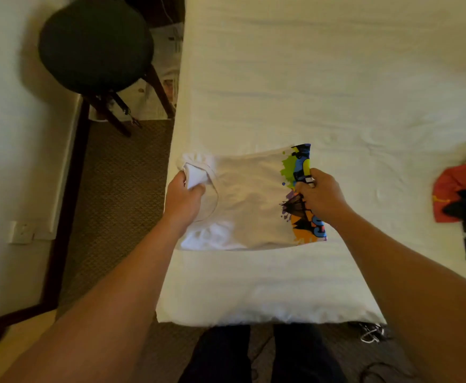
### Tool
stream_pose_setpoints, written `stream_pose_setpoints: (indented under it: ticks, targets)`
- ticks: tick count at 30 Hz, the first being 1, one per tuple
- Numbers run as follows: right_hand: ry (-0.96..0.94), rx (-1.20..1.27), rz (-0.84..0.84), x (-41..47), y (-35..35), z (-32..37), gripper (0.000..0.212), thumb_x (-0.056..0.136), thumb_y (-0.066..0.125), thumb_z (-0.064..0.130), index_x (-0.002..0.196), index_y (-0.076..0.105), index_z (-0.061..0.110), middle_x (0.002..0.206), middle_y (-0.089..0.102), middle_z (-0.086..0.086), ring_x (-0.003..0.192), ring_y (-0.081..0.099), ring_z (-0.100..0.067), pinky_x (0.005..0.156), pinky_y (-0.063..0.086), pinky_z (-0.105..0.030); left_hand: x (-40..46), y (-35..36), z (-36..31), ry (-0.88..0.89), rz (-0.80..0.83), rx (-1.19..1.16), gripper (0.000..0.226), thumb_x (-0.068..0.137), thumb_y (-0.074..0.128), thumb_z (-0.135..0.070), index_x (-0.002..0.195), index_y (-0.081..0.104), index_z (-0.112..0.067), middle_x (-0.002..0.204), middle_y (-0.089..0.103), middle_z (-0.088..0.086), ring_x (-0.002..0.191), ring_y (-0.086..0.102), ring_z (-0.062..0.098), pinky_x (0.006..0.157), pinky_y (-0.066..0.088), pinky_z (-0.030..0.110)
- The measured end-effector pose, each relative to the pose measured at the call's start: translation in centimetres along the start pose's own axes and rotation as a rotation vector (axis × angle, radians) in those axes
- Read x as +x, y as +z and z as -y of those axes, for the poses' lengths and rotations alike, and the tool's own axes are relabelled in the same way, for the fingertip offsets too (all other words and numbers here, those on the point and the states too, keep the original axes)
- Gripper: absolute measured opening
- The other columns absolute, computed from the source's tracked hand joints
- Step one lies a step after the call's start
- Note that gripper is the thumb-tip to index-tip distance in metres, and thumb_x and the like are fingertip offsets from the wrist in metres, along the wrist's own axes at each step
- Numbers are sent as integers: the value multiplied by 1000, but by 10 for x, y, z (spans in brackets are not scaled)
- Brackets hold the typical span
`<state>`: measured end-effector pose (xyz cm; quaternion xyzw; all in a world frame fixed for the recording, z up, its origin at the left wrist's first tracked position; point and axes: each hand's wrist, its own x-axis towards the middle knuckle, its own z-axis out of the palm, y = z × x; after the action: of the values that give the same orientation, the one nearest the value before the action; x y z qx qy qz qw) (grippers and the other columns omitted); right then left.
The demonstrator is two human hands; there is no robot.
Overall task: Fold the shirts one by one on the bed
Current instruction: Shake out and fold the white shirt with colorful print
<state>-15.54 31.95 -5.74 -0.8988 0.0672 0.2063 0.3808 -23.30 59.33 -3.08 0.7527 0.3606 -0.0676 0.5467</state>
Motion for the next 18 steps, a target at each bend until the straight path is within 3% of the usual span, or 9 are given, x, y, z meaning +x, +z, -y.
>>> stream_pose_setpoints:
  ticks: [7,11,15,18]
  targets:
    - [-182,-92,53,-54,-34,71,9,98,58,20,96,61,12,86,62,-4,77,55,-26,58,41,-29,-84,-65,-46,8,-128,-74,21,98,59,-10,114,58,-23,97,60,-6,86,58,9,66,44,26]
    - [-303,-146,146,-84,-43,95,11,98,57,22,90,57,14,83,61,-6,75,54,-28,59,40,-33,-145,-93,-42,-12,-269,-105,24,99,59,-11,118,54,-25,97,55,-9,95,53,15,85,39,34]
    - [-443,-205,236,-118,-44,114,20,98,57,20,79,51,21,72,53,0,71,50,-26,56,37,-30,-202,-109,-23,-39,-415,-146,36,99,59,-10,135,57,-12,117,56,0,109,51,20,90,36,35]
    - [-520,-254,284,-139,-38,122,28,98,56,19,73,43,25,69,48,3,71,47,-26,56,34,-31,-238,-113,-7,-93,-495,-191,38,100,58,-11,138,57,-14,122,57,2,110,50,20,91,36,35]
